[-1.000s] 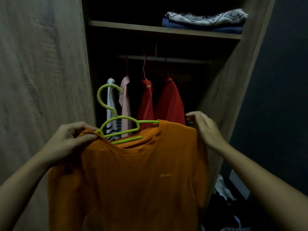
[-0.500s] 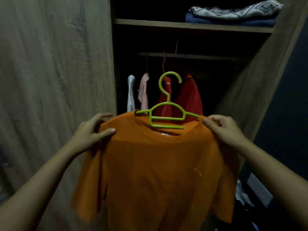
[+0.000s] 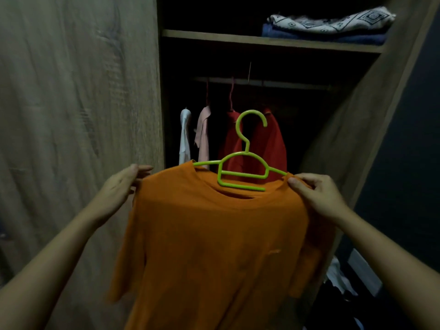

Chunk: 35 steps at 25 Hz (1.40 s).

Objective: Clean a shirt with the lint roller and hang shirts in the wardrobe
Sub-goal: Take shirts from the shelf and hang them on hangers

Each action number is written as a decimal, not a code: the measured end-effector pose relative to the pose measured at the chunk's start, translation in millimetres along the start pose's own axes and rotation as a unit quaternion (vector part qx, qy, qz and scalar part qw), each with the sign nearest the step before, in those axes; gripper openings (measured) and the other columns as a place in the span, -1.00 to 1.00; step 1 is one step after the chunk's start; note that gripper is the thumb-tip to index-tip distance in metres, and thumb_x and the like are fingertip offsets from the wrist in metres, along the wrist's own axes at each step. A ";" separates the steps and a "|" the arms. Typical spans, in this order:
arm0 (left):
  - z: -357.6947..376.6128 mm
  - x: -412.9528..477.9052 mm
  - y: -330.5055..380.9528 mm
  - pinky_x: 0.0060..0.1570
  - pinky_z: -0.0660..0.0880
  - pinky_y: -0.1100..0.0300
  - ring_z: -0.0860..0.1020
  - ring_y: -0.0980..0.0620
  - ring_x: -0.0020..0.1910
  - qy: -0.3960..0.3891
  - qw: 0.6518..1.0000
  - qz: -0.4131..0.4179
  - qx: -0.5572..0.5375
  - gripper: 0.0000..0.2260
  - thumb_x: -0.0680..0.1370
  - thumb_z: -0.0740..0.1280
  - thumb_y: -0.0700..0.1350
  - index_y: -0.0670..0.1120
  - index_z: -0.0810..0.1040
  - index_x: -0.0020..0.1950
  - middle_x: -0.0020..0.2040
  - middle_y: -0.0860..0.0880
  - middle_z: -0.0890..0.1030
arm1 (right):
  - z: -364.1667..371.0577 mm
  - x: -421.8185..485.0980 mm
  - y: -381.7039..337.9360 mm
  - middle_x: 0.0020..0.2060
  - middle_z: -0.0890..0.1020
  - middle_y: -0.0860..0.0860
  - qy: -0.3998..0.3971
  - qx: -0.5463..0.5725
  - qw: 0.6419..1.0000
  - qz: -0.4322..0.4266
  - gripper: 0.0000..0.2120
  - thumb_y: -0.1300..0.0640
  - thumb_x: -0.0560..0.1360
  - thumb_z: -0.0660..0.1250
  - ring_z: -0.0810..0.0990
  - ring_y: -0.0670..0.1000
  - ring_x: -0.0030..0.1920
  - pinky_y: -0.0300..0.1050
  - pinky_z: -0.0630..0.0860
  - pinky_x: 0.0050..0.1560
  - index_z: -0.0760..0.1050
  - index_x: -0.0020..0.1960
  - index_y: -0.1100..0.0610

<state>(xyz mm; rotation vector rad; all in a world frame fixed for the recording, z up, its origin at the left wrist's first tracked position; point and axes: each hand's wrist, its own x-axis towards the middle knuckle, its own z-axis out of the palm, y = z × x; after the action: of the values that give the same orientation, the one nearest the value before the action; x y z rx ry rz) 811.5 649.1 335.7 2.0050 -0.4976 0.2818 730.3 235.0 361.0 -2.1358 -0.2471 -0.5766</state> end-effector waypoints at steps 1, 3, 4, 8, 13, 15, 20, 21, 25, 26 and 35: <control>-0.9 0.5 10.4 0.04 0.48 0.24 0.54 0.22 0.09 -0.037 0.999 0.025 0.012 -0.61 0.46 0.10 0.36 0.24 0.53 0.12 0.08 0.17 0.60 | 0.5 -0.5 -0.8 -0.10 0.66 -0.03 -0.005 -0.001 1.000 0.004 -0.79 -0.05 0.42 0.28 0.61 -0.24 -0.12 -0.44 0.50 -0.12 0.60 -0.04 0.00; 2.5 0.8 34.3 -0.04 0.51 0.36 0.57 0.30 0.03 -0.117 0.989 0.060 0.071 -0.65 0.40 0.25 0.34 0.24 0.56 0.09 0.04 0.23 0.62 | -0.2 0.3 -2.0 -0.09 0.66 -0.03 -0.022 -0.012 1.000 0.009 -0.79 -0.11 0.43 0.28 0.62 -0.22 -0.11 -0.34 0.51 -0.09 0.59 -0.05 -0.04; 7.9 0.6 44.0 -0.12 0.52 0.37 0.60 0.29 -0.05 -0.154 0.982 0.063 0.086 -0.75 0.44 0.30 0.26 0.19 0.59 0.02 -0.02 0.23 0.64 | -2.2 0.8 -1.6 -0.09 0.66 -0.04 -0.027 -0.021 0.999 0.012 -0.70 -0.24 0.40 0.26 0.62 -0.19 -0.09 -0.26 0.53 -0.06 0.59 -0.05 -0.07; 42.4 -8.2 68.7 -0.31 0.46 0.27 0.57 0.10 -0.33 -0.152 0.986 0.072 0.007 -0.80 0.50 0.32 0.07 -0.03 0.57 -0.20 -0.29 -0.02 0.61 | -2.5 6.6 3.6 0.10 0.57 -0.03 0.055 -0.162 0.985 0.022 -0.56 -0.30 0.43 0.20 0.54 -0.01 0.12 0.08 0.50 0.14 0.48 0.16 -0.06; 125.8 -7.8 92.4 -0.26 0.36 0.11 0.52 -0.02 -0.31 -0.037 0.994 0.084 0.065 -0.74 0.42 0.26 0.08 -0.11 0.52 -0.26 -0.37 -0.04 0.54 | 23.2 14.5 -28.1 -0.03 0.58 0.02 -0.015 -0.085 0.991 0.099 -0.71 0.20 0.57 0.18 0.55 -0.06 -0.07 -0.18 0.49 -0.03 0.34 0.29 0.11; 158.1 -1.2 105.6 -0.24 0.39 0.09 0.54 -0.07 -0.23 -0.018 0.991 0.082 0.099 -0.79 0.48 0.29 0.04 -0.06 0.50 -0.26 -0.35 -0.02 0.56 | 23.4 15.3 -28.0 -0.01 0.58 0.04 -0.059 0.058 0.973 0.214 -0.69 0.20 0.60 0.12 0.57 -0.08 -0.10 -0.25 0.47 -0.09 0.29 0.33 0.12; 224.4 20.3 137.2 -0.06 0.45 0.01 0.54 -0.26 0.01 0.020 0.983 0.057 0.174 -0.83 0.52 0.23 0.04 -0.01 0.53 -0.04 -0.07 -0.15 0.63 | 3.8 27.8 -4.8 0.09 0.52 0.18 0.041 0.181 0.934 0.305 -0.62 0.29 0.59 0.07 0.56 -0.03 -0.13 -0.23 0.46 -0.11 0.26 0.40 0.24; 235.4 24.4 143.7 -0.07 0.43 0.02 0.54 -0.27 0.03 0.019 0.982 0.055 0.178 -0.82 0.53 0.23 0.04 -0.02 0.53 0.00 -0.04 -0.15 0.63 | -1.6 31.6 -0.9 0.05 0.51 0.17 0.048 0.181 0.932 0.309 -0.61 0.30 0.58 0.06 0.53 -0.05 -0.18 -0.23 0.45 -0.13 0.25 0.41 0.24; 265.5 44.5 160.7 -0.12 0.43 0.05 0.57 -0.20 -0.03 -0.006 0.986 0.069 0.150 -0.82 0.55 0.21 0.05 -0.02 0.51 -0.01 -0.15 -0.08 0.61 | -31.4 52.1 15.7 -0.14 0.54 0.08 0.061 0.236 0.912 0.329 -0.72 0.30 0.58 0.04 0.46 -0.08 -0.25 -0.24 0.41 -0.17 0.35 0.25 0.22; 269.5 49.6 163.5 -0.12 0.44 0.05 0.57 -0.18 -0.04 -0.032 0.986 0.074 0.147 -0.80 0.55 0.20 0.09 0.00 0.51 -0.02 -0.18 -0.05 0.58 | -36.7 58.7 20.7 -0.14 0.56 0.07 0.069 0.242 0.908 0.336 -0.79 0.29 0.59 0.03 0.45 -0.08 -0.25 -0.23 0.42 -0.16 0.40 0.12 0.21; 281.4 190.2 153.1 0.40 0.19 0.08 0.20 -0.10 0.47 0.006 0.983 0.155 0.098 -0.48 0.54 0.27 0.07 -0.10 0.27 0.44 0.48 -0.14 0.22 | -69.8 126.5 70.4 -0.23 0.55 0.13 0.127 0.026 0.946 0.297 -0.68 0.35 0.46 0.20 0.52 0.03 -0.30 -0.30 0.44 -0.47 0.44 0.20 0.28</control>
<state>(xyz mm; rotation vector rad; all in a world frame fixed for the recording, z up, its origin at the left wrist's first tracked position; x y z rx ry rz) 906.0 294.9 402.2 2.1099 -0.8018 0.5529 845.4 132.9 407.4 -1.9227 0.5050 -0.4676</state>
